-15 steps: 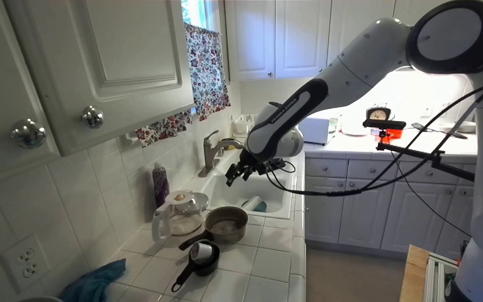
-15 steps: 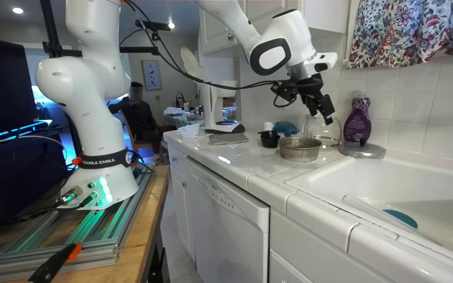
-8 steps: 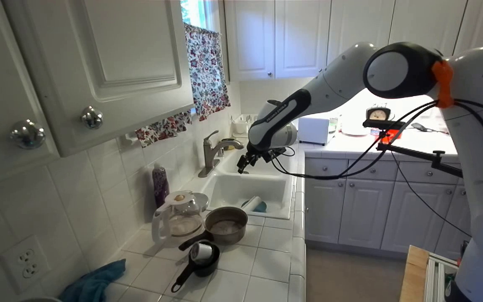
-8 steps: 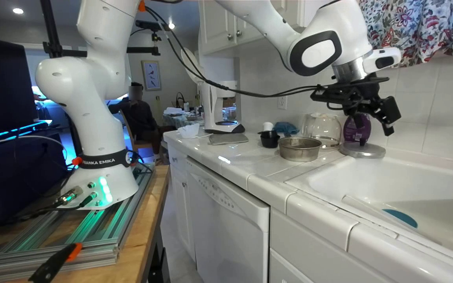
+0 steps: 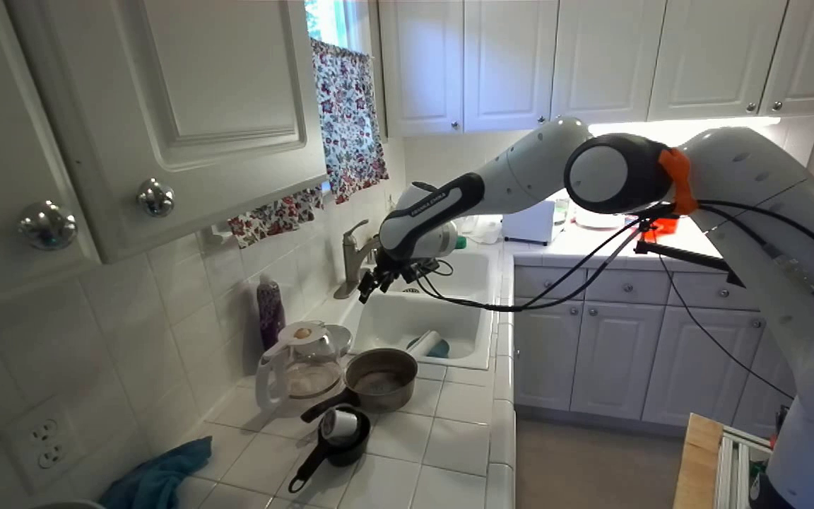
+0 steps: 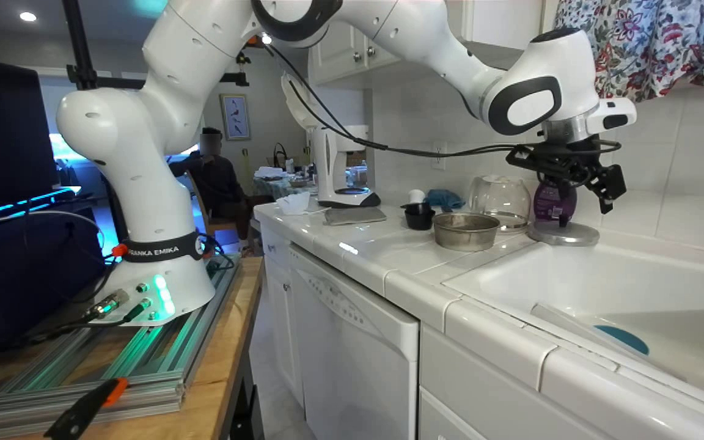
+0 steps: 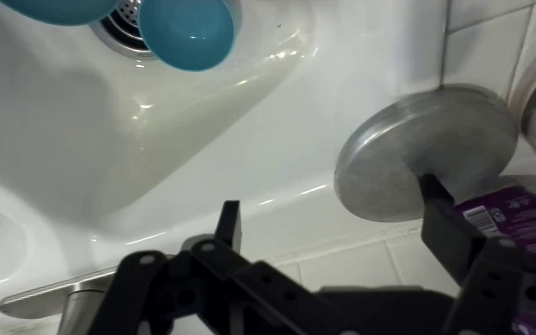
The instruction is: Bring the pan closer to the sink, then place a lid on it
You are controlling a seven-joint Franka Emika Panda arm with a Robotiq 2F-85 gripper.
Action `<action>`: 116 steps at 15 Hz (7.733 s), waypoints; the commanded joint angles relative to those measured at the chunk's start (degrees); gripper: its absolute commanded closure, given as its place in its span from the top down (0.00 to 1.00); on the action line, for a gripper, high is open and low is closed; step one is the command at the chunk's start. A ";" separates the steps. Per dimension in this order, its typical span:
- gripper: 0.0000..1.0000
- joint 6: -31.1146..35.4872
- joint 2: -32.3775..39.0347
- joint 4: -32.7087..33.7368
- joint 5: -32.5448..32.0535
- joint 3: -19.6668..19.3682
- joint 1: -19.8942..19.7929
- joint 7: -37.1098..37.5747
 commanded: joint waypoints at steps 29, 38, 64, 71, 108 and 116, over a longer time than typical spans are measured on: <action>1.00 -5.32 17.41 24.83 -5.60 -9.17 14.47 8.72; 1.00 -5.87 25.11 35.98 -5.12 -7.44 14.75 6.85; 0.06 -12.23 28.18 44.26 -4.84 -9.32 16.35 9.79; 0.06 -11.52 23.57 40.65 -4.34 -14.43 15.60 14.89; 0.06 15.26 -13.07 -19.88 -19.79 -43.10 33.19 60.70; 0.06 31.98 -22.66 -41.16 -18.13 -46.41 41.42 61.30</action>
